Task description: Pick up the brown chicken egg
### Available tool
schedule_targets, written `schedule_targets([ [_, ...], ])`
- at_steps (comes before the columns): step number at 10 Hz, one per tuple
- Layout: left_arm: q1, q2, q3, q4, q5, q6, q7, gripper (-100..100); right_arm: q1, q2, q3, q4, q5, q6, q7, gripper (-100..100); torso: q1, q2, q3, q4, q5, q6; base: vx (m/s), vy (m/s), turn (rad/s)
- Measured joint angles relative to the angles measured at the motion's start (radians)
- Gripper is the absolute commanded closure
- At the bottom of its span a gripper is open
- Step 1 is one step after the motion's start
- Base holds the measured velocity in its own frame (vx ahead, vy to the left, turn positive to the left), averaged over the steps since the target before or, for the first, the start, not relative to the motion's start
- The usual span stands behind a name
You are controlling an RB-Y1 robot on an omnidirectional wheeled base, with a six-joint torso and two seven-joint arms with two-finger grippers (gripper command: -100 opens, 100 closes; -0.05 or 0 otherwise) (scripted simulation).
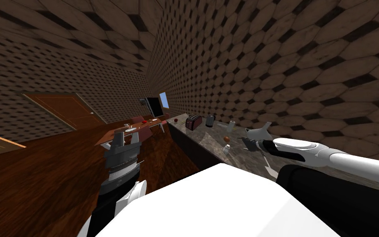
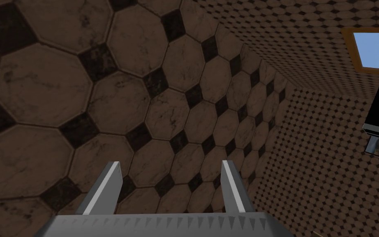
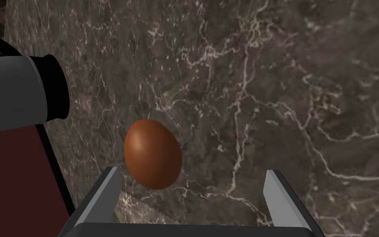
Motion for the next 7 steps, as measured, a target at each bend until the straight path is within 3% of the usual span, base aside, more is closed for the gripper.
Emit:
schedule_targets([
  [2, 0.0, 0.0, 0.0, 0.0, 0.0, 0.0, 0.0, 0, 0.02, -0.032, 0.013, 0.076, 0.042, -0.025, 0.055, -100, 0.001, -0.003, -0.002, -0.001, 0.0, 0.0, 0.223, 0.108, 0.218],
  [3, 0.0, 0.0, 0.0, 0.0, 0.0, 0.0, 0.0, 0, 0.084, -0.049, -0.018, 0.073, 0.057, -0.023, 0.071, -100, 0.002, -0.003, -0.002, -0.001, 0.001, 0.001, 0.127, 0.073, 0.028],
  [4, 0.0, 0.0, 0.0, 0.0, 0.0, 0.0, 0.0, 0, 0.083, -0.049, -0.009, 0.085, 0.067, -0.022, 0.085, -100, 0.0, 0.002, 0.001, 0.0, 0.0, 0.001, 0.085, 0.059, 0.071],
  [5, 0.0, 0.0, 0.0, 0.0, 0.0, 0.0, 0.0, 0, 0.062, -0.057, 0.022, 0.114, 0.08, -0.028, 0.096, -100, -0.001, 0.005, 0.003, 0.001, 0.0, 0.001, 0.123, 0.059, 0.128],
  [6, 0.0, 0.0, 0.0, 0.0, 0.0, 0.0, 0.0, 0, 0.07, -0.062, 0.029, 0.139, 0.092, -0.042, 0.113, -100, -0.001, 0.004, 0.002, 0.001, 0.0, 0.001, 0.152, 0.085, 0.168],
  [7, 0.0, 0.0, 0.0, 0.0, 0.0, 0.0, 0.0, 0, 0.107, -0.067, 0.034, 0.138, 0.108, -0.043, 0.124, -100, 0.0, 0.003, 0.002, 0.001, 0.0, 0.001, 0.133, 0.063, 0.107],
])
